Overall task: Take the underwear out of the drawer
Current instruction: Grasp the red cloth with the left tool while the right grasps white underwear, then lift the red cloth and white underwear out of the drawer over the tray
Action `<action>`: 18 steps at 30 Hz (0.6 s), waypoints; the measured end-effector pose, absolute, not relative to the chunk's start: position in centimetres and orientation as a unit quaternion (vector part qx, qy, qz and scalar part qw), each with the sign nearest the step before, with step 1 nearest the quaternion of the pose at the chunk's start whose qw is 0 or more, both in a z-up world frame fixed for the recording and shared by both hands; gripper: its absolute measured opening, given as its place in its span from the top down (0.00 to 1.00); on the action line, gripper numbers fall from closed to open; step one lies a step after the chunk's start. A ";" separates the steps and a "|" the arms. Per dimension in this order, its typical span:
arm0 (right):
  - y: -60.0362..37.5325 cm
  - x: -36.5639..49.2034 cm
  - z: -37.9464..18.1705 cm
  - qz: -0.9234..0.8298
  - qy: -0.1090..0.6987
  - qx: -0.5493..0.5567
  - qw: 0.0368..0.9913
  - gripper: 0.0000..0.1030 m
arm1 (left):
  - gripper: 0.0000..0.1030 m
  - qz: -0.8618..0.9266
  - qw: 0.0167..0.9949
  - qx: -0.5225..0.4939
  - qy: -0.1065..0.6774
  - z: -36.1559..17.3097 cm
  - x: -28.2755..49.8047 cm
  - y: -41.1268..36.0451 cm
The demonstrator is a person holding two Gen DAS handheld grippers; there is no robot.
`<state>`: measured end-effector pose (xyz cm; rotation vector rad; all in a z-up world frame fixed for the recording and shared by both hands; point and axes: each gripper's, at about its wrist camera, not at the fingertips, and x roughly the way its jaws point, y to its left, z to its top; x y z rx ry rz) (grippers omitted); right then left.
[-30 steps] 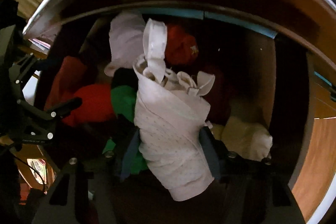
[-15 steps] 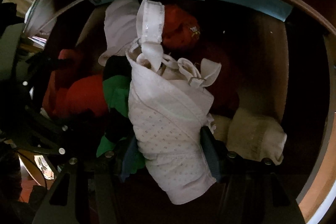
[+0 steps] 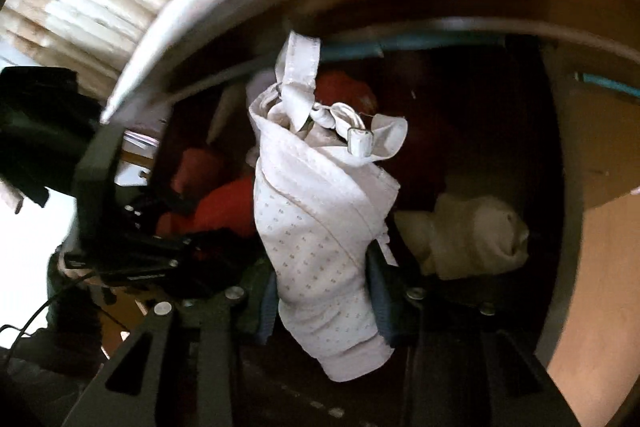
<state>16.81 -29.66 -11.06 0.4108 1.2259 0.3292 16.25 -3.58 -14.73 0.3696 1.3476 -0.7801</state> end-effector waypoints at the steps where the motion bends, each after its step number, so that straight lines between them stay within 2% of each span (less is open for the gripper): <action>1: -29.6 16.6 -10.3 0.158 0.558 0.188 0.793 0.59 | 0.62 -0.351 0.700 0.159 0.601 -14.2 16.0 -3.2; 7: -28.4 16.2 -5.6 0.198 0.502 0.163 0.826 0.59 | 0.62 -0.364 0.738 0.142 0.550 -9.0 14.3 -1.4; 12: -28.2 16.8 -2.0 0.217 0.449 0.162 0.852 0.59 | 0.63 -0.377 0.776 0.099 0.496 -4.2 16.6 -0.8; 18: -29.0 18.9 1.6 0.216 0.366 0.192 0.885 0.59 | 0.63 -0.365 0.845 0.048 0.389 1.6 19.1 -1.6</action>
